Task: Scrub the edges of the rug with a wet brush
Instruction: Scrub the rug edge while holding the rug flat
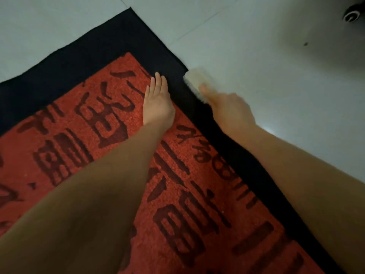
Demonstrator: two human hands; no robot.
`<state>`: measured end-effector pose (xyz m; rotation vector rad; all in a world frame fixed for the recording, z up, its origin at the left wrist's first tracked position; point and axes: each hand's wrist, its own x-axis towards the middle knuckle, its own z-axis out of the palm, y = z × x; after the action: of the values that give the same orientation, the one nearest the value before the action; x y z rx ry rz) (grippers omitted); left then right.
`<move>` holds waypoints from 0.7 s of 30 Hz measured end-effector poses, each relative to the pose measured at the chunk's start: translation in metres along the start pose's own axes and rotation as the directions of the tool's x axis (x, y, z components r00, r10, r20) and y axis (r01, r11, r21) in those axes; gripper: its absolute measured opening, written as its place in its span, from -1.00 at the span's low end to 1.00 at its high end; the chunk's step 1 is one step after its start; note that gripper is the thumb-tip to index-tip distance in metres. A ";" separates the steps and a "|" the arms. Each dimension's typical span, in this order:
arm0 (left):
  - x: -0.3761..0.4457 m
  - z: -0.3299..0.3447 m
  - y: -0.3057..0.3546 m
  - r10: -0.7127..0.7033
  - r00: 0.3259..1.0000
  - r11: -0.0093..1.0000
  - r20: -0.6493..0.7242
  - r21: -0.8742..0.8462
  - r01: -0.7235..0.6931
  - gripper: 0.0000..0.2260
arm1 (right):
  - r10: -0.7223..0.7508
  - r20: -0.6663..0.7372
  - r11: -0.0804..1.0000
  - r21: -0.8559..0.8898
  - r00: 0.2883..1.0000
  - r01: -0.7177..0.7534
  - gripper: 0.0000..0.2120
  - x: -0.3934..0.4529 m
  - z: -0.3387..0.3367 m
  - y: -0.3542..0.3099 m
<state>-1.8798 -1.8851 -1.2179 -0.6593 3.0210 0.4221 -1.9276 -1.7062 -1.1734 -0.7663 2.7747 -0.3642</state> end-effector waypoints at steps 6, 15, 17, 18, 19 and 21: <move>-0.039 -0.016 0.023 -0.111 0.994 0.994 0.013 0.003 0.111 -0.48 | -0.094 0.097 0.992 0.091 0.991 0.085 -0.48 -0.089 0.000 -0.007; -0.082 -0.008 0.061 -0.053 0.944 0.987 0.326 0.160 0.000 -0.40 | 0.013 0.043 0.995 0.098 0.999 -0.017 -0.47 -0.136 0.001 0.033; -0.088 0.001 0.066 0.014 0.949 0.983 0.316 0.170 -0.072 -0.37 | -0.023 0.130 0.999 0.040 0.991 0.018 -0.47 -0.161 0.008 0.029; -0.092 0.004 0.066 0.044 0.946 0.981 0.323 0.164 -0.101 -0.36 | 0.051 0.071 0.998 0.042 0.996 -0.054 -0.47 -0.158 0.004 0.042; -0.091 0.005 0.062 0.058 0.942 0.980 0.332 0.160 -0.116 -0.36 | 0.179 0.010 0.979 0.100 0.984 -0.179 -0.48 -0.150 -0.003 0.057; -0.083 0.003 0.057 0.047 0.921 0.991 0.386 0.100 -0.092 -0.40 | 0.327 -0.043 0.926 0.212 0.944 -0.311 -0.50 -0.147 -0.017 0.067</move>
<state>-1.8280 -1.8015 -1.1995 -0.4045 2.6751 0.3271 -1.8411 -1.5698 -1.1538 -0.2492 2.8094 -0.6091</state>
